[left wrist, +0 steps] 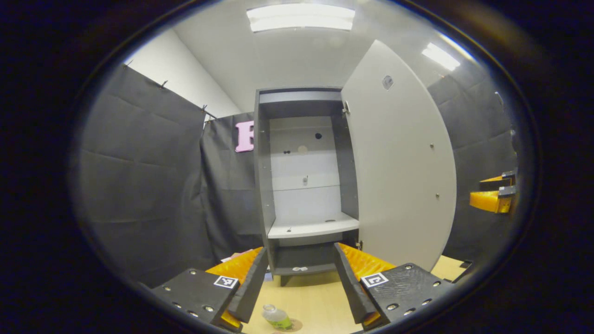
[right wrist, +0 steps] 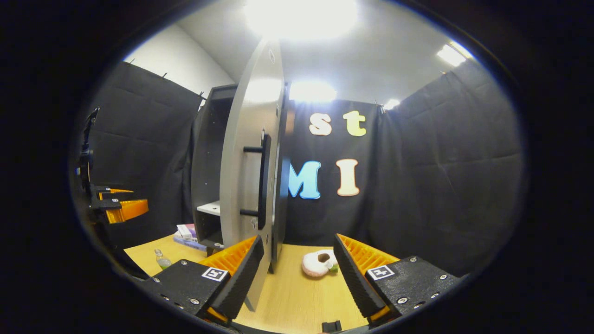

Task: Open the cabinet door with the right hand, grasp the bottle in the cabinet with the left hand and place it on the coaster, then close the cabinet door with the right hand.

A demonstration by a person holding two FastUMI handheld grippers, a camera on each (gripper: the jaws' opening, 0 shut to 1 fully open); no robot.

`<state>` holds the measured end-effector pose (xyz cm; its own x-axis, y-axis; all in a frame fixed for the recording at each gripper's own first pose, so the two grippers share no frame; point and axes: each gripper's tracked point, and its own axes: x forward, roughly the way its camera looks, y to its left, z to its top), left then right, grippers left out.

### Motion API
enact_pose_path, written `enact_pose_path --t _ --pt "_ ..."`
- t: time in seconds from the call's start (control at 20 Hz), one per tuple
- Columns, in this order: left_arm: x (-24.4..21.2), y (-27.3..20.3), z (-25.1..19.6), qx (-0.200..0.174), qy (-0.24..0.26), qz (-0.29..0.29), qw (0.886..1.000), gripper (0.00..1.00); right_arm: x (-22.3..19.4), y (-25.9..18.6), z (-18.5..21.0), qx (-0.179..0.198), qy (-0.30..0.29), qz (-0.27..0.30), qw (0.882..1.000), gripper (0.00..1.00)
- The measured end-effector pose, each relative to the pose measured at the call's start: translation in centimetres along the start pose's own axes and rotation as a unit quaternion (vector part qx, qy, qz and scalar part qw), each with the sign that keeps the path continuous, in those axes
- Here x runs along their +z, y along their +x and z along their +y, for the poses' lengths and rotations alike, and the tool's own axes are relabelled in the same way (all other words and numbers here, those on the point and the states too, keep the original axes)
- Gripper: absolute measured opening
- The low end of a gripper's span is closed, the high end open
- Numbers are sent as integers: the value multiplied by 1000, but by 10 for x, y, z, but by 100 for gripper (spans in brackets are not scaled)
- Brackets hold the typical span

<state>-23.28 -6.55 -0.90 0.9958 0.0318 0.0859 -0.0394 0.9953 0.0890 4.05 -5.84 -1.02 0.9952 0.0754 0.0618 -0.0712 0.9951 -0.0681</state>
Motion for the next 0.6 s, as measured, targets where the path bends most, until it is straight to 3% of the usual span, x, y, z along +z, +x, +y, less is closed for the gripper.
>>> enact_pose_path --t 0.15,0.2,0.25,0.3,0.35,0.4,0.55,0.6 --pt "-5 -5 -1 -1 -15 13 1000 76 8 15 -5 -10 -17 -7 1000 93" --pt "-7 -7 0 0 -14 17 1000 76 8 19 -7 -14 -20 -5 1000 93" --pt "-8 -8 1 -1 -11 19 1000 84 7 23 -6 -13 -18 -3 1000 92" --pt "-8 -9 3 1 -8 21 1000 76 6 26 -2 -11 -16 -2 1000 92" --pt "-9 -10 5 4 -4 22 1000 84 6 29 -4 -12 -18 -3 1000 92" --pt "-12 -11 6 4 -4 25 1000 80 7 30 -4 -14 -22 -5 1000 93" --pt "-19 -9 7 7 -14 34 999 84 4 37 -5 -20 -30 -2 999 92" --pt "-22 -6 8 8 -19 36 999 76 3 38 -7 -25 -36 4 999 93"
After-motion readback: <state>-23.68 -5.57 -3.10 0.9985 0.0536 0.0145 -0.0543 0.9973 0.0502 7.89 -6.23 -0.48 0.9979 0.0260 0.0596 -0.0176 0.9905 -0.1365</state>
